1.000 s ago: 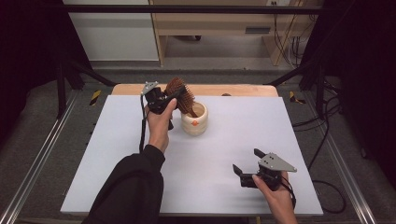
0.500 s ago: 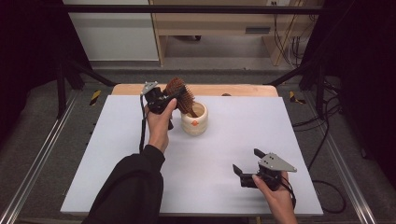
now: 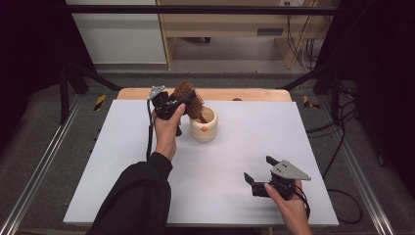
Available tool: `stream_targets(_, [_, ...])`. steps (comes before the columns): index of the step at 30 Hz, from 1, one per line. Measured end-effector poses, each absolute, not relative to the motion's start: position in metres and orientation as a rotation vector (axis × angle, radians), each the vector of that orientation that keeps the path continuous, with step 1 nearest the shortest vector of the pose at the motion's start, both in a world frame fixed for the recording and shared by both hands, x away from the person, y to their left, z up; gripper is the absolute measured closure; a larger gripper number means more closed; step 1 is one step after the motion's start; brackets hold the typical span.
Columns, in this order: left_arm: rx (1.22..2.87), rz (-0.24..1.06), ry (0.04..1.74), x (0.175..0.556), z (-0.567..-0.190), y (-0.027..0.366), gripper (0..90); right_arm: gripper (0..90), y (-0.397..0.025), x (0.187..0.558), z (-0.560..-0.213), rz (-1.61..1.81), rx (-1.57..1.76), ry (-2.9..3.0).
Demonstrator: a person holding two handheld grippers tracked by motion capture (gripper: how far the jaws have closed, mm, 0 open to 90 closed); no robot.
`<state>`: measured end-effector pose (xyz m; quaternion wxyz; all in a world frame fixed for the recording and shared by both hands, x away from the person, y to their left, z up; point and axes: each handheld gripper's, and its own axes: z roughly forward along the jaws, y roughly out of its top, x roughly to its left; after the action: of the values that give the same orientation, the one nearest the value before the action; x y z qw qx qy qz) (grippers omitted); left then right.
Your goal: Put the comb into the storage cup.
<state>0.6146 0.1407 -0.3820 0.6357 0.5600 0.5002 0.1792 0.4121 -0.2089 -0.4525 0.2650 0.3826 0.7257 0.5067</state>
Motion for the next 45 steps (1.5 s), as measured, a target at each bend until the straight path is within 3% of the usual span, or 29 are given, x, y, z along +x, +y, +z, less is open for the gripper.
stream_targets(19, [1.299,0.429,1.153,0.6133,-0.3821,0.1411,8.8,3.8,-0.2085,0.4122,-0.4527,1.366,1.034,1.962])
stream_targets(45, [1.369,0.518,1.106,0.6057,-0.3809,0.1367,6.9,3.8,-0.2078,0.4124,-0.453,1.362,1.028,1.967])
